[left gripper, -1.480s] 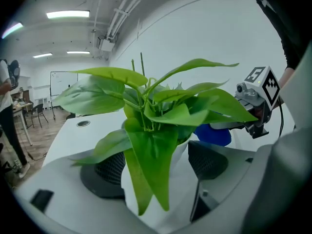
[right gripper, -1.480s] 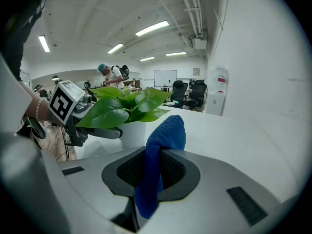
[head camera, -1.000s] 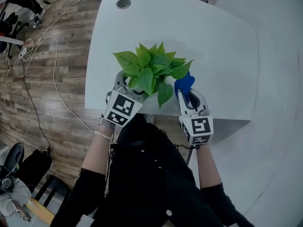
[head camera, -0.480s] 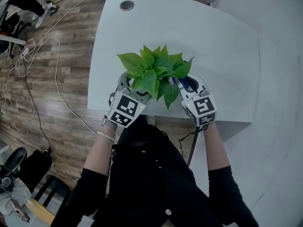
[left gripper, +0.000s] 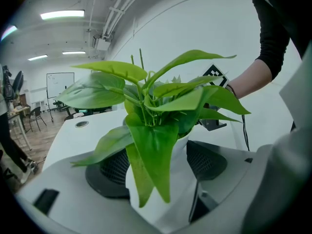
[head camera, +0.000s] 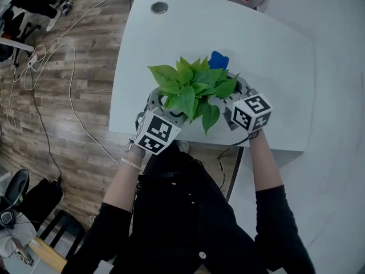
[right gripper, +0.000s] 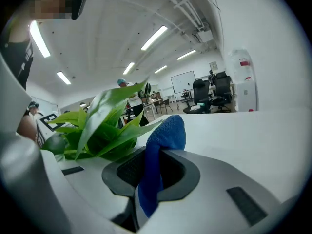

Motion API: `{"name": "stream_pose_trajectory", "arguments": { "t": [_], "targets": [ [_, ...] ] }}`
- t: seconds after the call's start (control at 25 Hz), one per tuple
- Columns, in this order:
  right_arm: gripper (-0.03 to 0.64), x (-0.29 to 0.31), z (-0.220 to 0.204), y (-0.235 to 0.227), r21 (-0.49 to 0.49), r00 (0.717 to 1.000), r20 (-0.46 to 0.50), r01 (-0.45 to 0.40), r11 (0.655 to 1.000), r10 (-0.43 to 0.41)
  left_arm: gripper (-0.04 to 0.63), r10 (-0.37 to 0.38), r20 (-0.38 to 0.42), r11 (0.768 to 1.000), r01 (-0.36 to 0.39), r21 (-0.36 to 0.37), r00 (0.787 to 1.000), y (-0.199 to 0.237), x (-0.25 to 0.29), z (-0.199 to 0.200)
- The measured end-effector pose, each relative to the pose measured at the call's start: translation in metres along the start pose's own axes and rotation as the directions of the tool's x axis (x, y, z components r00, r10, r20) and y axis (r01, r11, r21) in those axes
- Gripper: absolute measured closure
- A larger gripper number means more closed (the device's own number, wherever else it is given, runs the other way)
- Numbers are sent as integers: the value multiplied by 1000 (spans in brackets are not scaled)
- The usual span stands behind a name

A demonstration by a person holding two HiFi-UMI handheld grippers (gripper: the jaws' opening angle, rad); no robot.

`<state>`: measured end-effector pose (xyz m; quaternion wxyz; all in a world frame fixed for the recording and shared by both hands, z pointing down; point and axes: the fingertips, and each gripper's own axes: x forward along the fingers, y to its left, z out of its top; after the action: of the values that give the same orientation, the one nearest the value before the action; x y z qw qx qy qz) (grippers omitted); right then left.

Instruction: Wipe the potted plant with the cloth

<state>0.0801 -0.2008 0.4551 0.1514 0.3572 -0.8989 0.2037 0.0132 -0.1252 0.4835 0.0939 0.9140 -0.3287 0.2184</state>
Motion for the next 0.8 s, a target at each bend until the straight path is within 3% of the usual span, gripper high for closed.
{"name": "stream_pose_trajectory", "arguments": {
  "t": [0.16,0.32,0.8],
  "targets": [
    [534,4,3,0,141,998,53,-33,989,25,218,-3,-2,1000,3,-1,1000,0,-1,0],
    [534,-1,-7,1,191,998,58,-40,981,29,218,-2,-3,1000,2,-1,1000,0,0,0],
    [534,-25,-43,34,-47,997,-66,-53,997,50,221,4,-20,1000,-4,-6,1000,0,1,-5]
  ]
}}
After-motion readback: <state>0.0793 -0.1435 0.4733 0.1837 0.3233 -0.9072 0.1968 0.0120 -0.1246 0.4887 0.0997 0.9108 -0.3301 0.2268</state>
